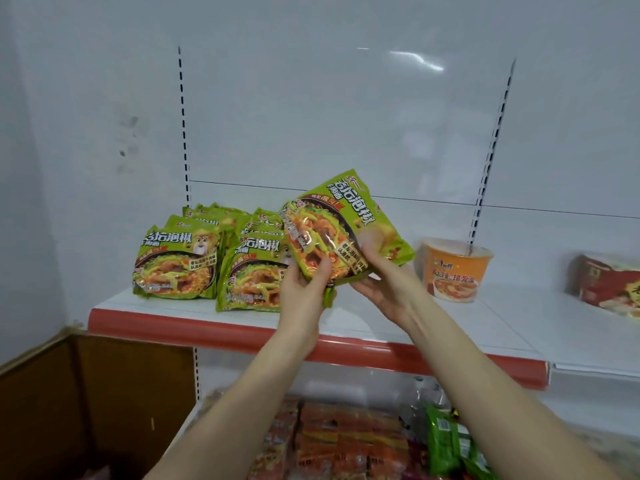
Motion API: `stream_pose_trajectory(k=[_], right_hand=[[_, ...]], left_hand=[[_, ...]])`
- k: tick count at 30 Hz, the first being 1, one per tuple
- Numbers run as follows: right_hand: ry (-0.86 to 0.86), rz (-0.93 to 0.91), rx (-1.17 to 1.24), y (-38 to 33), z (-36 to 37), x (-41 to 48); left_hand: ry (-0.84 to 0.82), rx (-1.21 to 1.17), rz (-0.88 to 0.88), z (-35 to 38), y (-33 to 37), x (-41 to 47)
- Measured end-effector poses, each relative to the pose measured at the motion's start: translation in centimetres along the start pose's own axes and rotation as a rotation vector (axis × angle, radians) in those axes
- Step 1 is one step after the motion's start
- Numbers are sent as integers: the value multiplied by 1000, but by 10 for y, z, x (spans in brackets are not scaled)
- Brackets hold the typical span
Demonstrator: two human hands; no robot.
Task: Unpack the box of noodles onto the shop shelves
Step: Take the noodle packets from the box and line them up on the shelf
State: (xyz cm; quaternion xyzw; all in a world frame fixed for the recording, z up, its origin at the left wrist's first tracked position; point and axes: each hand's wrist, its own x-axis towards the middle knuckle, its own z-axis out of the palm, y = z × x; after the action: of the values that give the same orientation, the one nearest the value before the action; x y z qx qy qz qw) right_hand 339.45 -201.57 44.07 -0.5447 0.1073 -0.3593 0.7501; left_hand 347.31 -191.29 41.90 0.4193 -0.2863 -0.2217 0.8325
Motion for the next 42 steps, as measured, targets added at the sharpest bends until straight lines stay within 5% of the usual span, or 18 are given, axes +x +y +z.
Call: stream_pose_trajectory(k=[2,6,9,13,19,27,42], right_hand=[[73,-9,87,-7,-7,15],[218,-106,143,-19,-26,52],[298,-225,108,-20,-39,76],[388,-263,-80,-10,-51,103],[368,-86,-287,15,-66,145],[353,48,-299,33,-78,180],[358,58,-684,43,-95,188]], left_hand=[[-74,299,148,-1,-11,10],[-124,1273,640,-34,-38,29],[-172,1589,800,-64,-56,35],[-78,1630,795,-78,-63,36],[-37,1665,820,-75,-69,37],[-42,1664,785,-76,-69,39],[-10,1702,753,-76,-72,37]])
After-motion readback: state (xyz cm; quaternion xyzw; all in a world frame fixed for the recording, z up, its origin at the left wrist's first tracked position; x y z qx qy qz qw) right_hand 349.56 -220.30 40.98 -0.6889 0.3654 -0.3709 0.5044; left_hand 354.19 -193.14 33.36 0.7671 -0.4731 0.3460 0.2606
